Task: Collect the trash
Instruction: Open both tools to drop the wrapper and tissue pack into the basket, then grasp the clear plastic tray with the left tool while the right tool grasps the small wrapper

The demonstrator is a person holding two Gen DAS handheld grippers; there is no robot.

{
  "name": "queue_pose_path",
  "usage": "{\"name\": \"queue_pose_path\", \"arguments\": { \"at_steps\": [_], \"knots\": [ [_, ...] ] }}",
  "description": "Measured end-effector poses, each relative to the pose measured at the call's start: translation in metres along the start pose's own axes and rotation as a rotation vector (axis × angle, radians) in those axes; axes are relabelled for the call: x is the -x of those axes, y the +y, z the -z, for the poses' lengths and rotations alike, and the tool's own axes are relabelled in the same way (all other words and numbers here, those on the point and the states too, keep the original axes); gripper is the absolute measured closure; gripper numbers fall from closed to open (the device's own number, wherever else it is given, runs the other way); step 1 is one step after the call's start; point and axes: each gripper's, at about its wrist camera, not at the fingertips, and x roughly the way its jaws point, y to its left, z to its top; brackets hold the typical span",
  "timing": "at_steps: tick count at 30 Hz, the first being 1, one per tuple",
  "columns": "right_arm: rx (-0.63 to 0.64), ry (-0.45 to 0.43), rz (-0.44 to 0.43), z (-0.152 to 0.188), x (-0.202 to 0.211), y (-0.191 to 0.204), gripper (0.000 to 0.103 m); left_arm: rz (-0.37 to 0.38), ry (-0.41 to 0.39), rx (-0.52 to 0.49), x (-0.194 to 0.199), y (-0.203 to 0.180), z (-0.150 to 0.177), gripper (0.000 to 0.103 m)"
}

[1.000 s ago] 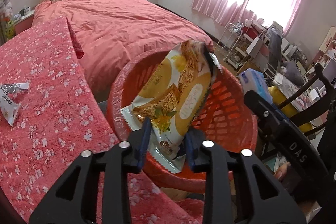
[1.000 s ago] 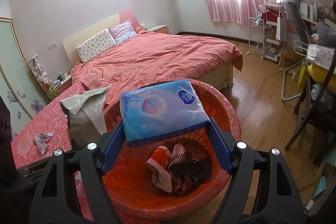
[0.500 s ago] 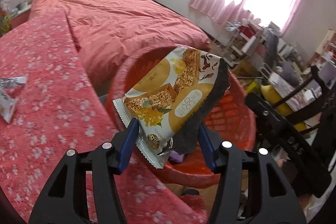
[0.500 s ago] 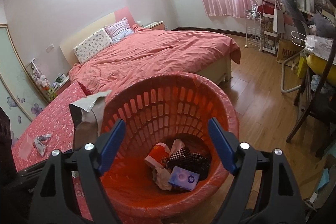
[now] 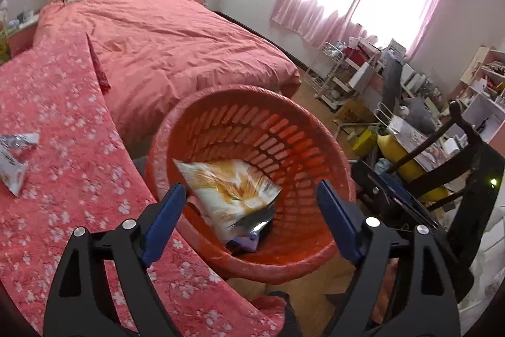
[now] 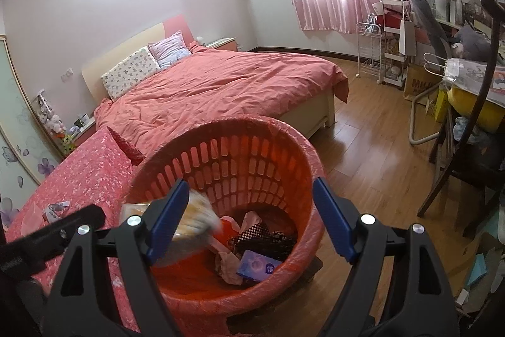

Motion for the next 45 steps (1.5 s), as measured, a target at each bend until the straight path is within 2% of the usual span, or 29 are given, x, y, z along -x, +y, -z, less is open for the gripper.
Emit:
{"name": "queue_pose_path", "arguments": {
  "at_steps": [9, 14, 20, 26, 31, 37, 42, 45],
  "knots": [
    [0.024, -0.021, -0.001, -0.005, 0.015, 0.01, 0.024, -0.156, -0.049, 0.008, 0.021, 0.028, -0.001, 0.019],
    [0.063, -0.023, -0.029, -0.007, 0.022, 0.033, 0.024, -0.271, -0.079, 0.017, 0.049, 0.066, 0.002, 0.019],
    [0.149, -0.002, -0.102, 0.0, 0.026, 0.091, 0.024, -0.432, -0.1, 0.095, 0.089, 0.135, 0.012, 0.019],
    [0.276, 0.045, -0.211, 0.019, 0.021, 0.18, 0.024, -0.576, -0.116, 0.209, 0.134, 0.209, 0.028, 0.019],
    [0.364, 0.088, -0.274, 0.035, 0.01, 0.25, 0.024, -0.641, -0.137, 0.283, 0.164, 0.252, 0.038, 0.019],
    [0.454, 0.165, -0.332, 0.06, -0.016, 0.327, 0.03, -0.657, -0.157, 0.352, 0.185, 0.287, 0.047, 0.019],
    [0.529, 0.189, -0.311, 0.076, -0.039, 0.376, 0.03, -0.661, -0.159, 0.374, 0.192, 0.308, 0.05, 0.019],
    [0.574, 0.216, -0.283, 0.085, -0.052, 0.386, 0.033, -0.653, -0.154, 0.383, 0.192, 0.316, 0.052, 0.019]
  ]
}}
